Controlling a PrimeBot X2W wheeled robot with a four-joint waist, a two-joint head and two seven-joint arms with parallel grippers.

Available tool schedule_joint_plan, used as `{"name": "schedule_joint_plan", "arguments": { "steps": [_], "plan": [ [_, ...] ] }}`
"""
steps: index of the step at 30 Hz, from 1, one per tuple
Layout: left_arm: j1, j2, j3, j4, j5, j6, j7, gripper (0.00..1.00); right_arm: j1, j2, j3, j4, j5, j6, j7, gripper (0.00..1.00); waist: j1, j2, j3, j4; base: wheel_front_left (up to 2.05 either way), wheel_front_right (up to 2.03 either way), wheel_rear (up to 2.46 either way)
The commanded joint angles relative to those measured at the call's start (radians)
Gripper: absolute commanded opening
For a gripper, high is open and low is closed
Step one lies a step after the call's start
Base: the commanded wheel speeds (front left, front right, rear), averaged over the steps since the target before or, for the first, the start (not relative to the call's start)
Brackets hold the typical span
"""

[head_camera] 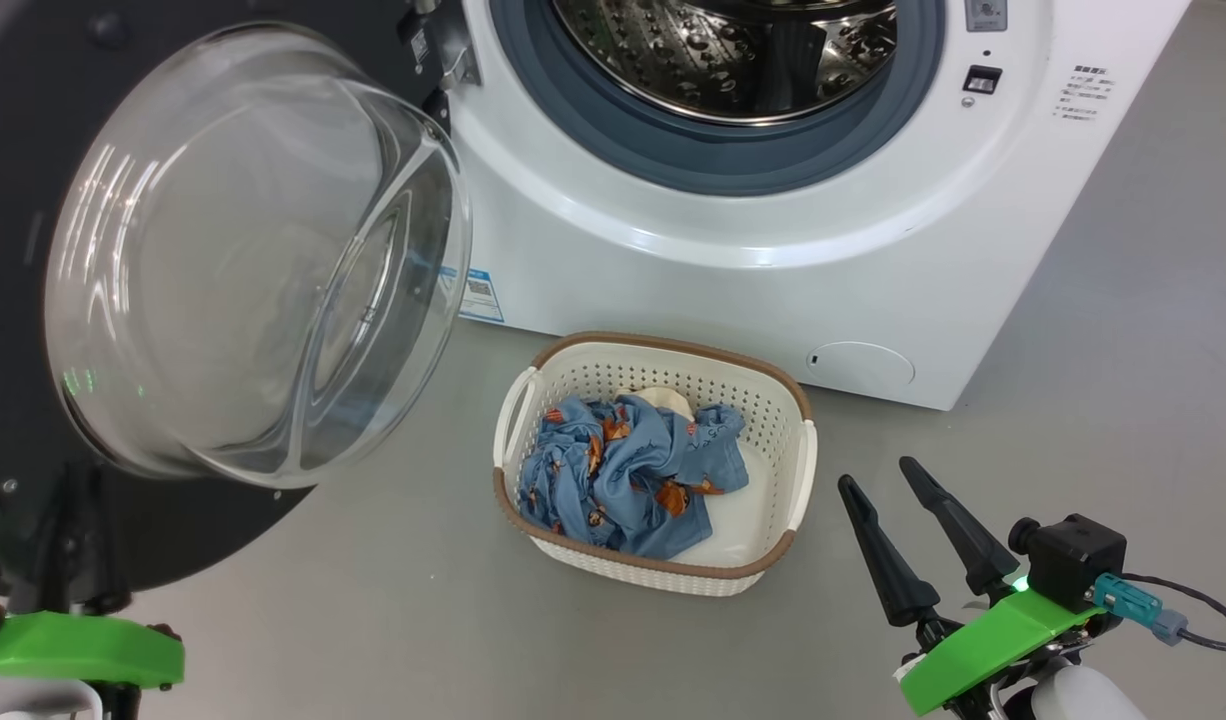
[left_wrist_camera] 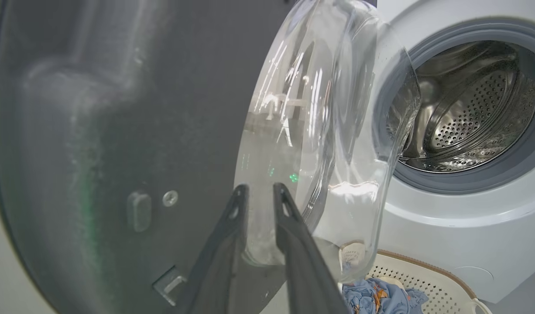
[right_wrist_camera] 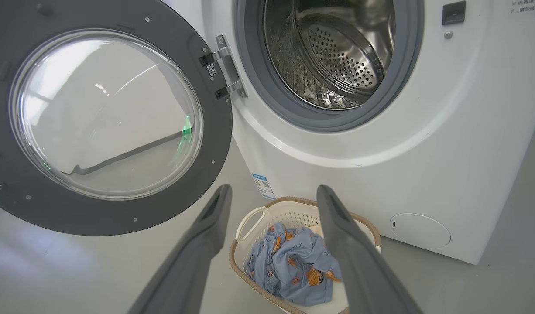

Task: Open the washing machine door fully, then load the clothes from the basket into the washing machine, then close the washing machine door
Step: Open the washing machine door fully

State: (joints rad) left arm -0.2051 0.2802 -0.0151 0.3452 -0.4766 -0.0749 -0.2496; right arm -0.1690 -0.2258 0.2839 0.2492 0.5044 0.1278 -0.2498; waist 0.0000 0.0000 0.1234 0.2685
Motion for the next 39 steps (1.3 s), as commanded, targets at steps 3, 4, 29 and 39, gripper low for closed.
{"name": "schedule_joint_plan", "arguments": {
  "steps": [3,4,29,39],
  "plan": [
    [0.005,0.029,0.031,-0.06,0.009,0.01,-0.012,1.0,-0.026,-0.004,0.024,-0.021,0.006,0.003,-0.012,1.0,0.0,0.0,-0.005,-0.013,0.0,0.0,0.0],
    [0.01,0.027,0.028,-0.071,0.011,0.011,-0.012,1.0,-0.026,-0.003,0.023,-0.021,0.006,0.003,-0.012,1.0,0.0,0.0,-0.006,-0.017,0.0,0.0,0.0],
    [0.123,-0.005,-0.04,-0.313,0.035,0.06,0.016,1.0,-0.012,-0.016,0.037,-0.041,0.002,0.003,-0.012,1.0,0.0,0.0,-0.067,-0.174,0.0,0.0,0.0],
    [0.151,-0.021,-0.054,-0.321,0.034,0.067,0.009,1.0,-0.017,-0.018,0.035,-0.076,-0.007,0.003,-0.012,1.0,0.0,0.0,-0.077,-0.256,0.0,0.0,0.0]
  ]
}}
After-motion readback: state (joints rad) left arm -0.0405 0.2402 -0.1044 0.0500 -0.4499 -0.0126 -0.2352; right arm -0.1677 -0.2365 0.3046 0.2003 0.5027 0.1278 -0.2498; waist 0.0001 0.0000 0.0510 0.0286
